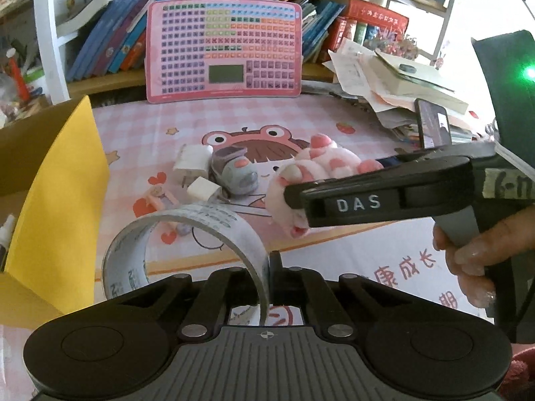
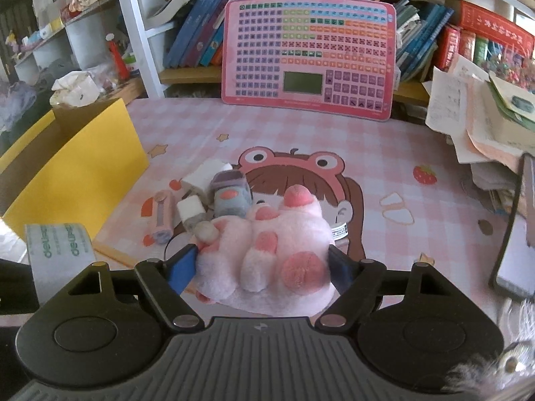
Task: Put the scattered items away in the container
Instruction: 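Grasp the clear tape roll with the left tool while the right tool grasps the pink plush pig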
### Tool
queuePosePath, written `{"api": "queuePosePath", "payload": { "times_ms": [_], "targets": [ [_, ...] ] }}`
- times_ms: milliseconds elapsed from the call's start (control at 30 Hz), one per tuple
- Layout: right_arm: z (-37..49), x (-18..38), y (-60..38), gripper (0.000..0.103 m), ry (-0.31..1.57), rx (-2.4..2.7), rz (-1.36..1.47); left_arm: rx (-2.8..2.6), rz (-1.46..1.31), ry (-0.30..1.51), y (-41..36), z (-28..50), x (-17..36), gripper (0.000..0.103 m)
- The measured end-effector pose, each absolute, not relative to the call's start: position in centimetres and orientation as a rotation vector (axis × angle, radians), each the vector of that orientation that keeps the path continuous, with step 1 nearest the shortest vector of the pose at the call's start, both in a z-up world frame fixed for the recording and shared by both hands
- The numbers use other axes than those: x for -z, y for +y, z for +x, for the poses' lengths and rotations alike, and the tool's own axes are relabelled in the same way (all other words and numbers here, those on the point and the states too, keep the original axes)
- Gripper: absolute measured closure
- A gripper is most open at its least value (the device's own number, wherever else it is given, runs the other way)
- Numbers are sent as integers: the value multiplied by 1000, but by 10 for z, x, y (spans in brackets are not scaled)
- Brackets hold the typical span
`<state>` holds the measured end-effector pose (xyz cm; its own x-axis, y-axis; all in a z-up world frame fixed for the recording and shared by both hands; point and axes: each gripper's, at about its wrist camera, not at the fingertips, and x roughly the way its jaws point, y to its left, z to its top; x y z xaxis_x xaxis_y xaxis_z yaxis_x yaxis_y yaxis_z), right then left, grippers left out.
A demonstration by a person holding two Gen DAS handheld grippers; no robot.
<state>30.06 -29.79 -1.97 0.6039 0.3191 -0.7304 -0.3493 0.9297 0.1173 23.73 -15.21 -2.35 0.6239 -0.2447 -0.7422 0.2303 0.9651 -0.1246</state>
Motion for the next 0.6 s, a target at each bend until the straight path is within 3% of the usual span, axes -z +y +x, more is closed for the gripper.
{"api": "queuePosePath", "payload": {
  "times_ms": [600],
  "targets": [
    [213, 15, -290, 24, 857, -287, 16, 369, -34, 816, -121, 185, 9, 100]
  ]
}}
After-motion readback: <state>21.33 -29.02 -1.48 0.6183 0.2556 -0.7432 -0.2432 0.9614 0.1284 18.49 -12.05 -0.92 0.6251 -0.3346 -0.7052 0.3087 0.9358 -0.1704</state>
